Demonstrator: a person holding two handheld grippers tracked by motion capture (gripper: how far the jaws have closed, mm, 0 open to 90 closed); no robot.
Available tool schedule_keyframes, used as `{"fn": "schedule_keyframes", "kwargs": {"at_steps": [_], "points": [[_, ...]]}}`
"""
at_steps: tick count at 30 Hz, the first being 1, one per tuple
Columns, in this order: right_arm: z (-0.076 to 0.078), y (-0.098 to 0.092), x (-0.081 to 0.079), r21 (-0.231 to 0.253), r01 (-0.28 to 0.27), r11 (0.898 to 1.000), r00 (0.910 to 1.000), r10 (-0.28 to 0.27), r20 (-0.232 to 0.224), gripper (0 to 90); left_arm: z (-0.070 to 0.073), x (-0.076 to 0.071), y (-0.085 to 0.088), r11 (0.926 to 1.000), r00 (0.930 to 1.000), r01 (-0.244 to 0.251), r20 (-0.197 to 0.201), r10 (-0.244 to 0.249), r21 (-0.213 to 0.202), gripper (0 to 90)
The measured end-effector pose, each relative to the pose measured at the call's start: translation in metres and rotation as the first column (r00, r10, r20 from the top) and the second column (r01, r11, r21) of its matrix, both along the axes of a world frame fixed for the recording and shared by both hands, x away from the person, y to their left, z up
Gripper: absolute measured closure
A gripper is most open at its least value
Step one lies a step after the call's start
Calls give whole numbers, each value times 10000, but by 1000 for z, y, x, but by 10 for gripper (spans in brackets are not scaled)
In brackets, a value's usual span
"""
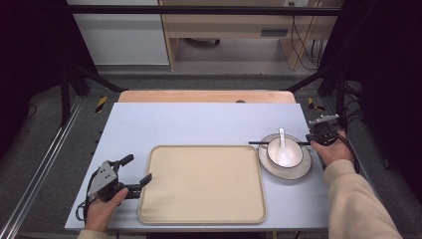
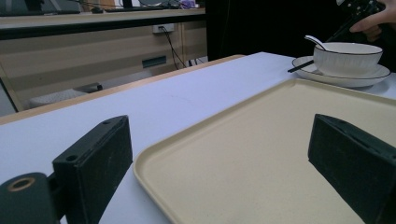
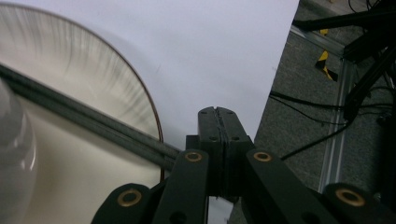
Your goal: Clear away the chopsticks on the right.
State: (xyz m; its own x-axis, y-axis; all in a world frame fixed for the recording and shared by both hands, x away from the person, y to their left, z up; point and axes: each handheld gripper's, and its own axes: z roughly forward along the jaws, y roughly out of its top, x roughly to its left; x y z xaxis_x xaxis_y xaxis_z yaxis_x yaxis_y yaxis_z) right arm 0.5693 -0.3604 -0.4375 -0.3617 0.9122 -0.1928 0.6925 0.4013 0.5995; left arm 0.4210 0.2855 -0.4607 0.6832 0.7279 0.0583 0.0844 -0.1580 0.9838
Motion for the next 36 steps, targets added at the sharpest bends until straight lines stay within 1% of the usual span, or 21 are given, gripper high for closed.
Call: {"fn": "schedule_keyframes", "kwargs": {"at_steps": [1, 3, 6, 7, 8, 12, 13, 14, 16, 17, 18, 20, 21, 24, 27, 29, 30, 31, 36], "points": [[0, 0, -3, -87, -15, 10000, 10000, 14, -62, 893, 0, 0, 0, 10000, 10000, 4, -7, -4, 7, 62], [-1, -2, -9, -14, 10, 10000, 9999, -10, -132, 891, 0, 0, -1, 10000, 10000, 15, -15, -15, 19, 62], [-1, -2, -19, -94, 24, 10000, 9999, -25, -144, 890, 0, 0, -2, 10000, 10000, 42, -15, -42, 77, 62], [-1, -2, -24, -12, 72, 10000, 10000, -72, -68, 891, 0, 0, -2, 10000, 10000, 44, -19, -44, 85, 62], [-1, -2, -27, 22, 105, 9999, 9999, -104, -88, 890, 0, 0, -2, 9999, 10000, 60, -30, -60, 99, 62], [-1, -2, -45, 31, 152, 9999, 9994, -151, -313, 879, -1, 0, -3, 9999, 9999, 107, -94, -106, 109, 63], [0, -1, -49, 99, 124, 9999, 9994, -121, -312, 877, -1, 0, -3, 9999, 9999, 110, -95, -109, 36, 63], [1, -1, -52, 181, 113, 9998, 9994, -107, -325, 875, -1, 0, -3, 9999, 9999, 126, -87, -125, 98, 64], [5, -1, -60, 287, -38, 9996, 9998, 44, -216, 860, -1, 0, -3, 9999, 9999, 109, -91, -109, 49, 64], [8, -1, -63, 280, -96, 9996, 9999, 98, -36, 852, -1, 0, -3, 9999, 9999, 118, -96, -117, 111, 65], [10, -1, -65, 294, -237, 9993, 9996, 232, 174, 849, -1, 1, -3, 9999, 9999, 115, -83, -114, 73, 65], [13, -2, -67, 639, -768, 9950, 9959, 735, 527, 833, -1, 1, -3, 9999, 9999, 111, -89, -110, 82, 65], [12, -1, -67, 683, -1099, 9916, 9925, 1059, 605, 819, -1, 1, -3, 9999, 9999, 107, -90, -107, 91, 66], [9, 0, -66, 825, -1585, 9839, 9863, 1539, 586, 800, -1, 0, -4, 9999, 9999, 92, -82, -91, 64, 66], [5, 0, -63, 811, -1746, 9813, 9838, 1705, 555, 790, -1, 1, -3, 9998, 9999, 103, -107, -101, 153, 67], [4, 0, -62, 834, -1652, 9827, 9856, 1615, 495, 788, -2, 1, -3, 9998, 9999, 103, -94, -102, 151, 67], [3, 0, -61, 772, -1683, 9827, 9851, 1648, 494, 788, -1, 1, -3, 9998, 9999, 106, -104, -104, 155, 67], [3, -1, -61, 817, -1686, 9823, 9853, 1656, 420, 788, -1, 1, -3, 9998, 9999, 112, -100, -111, 155, 67], [2, 0, -59, 964, -1760, 9797, 9840, 1722, 462, 786, -1, 1, -3, 9997, 9999, 122, -97, -120, 193, 69]]}}
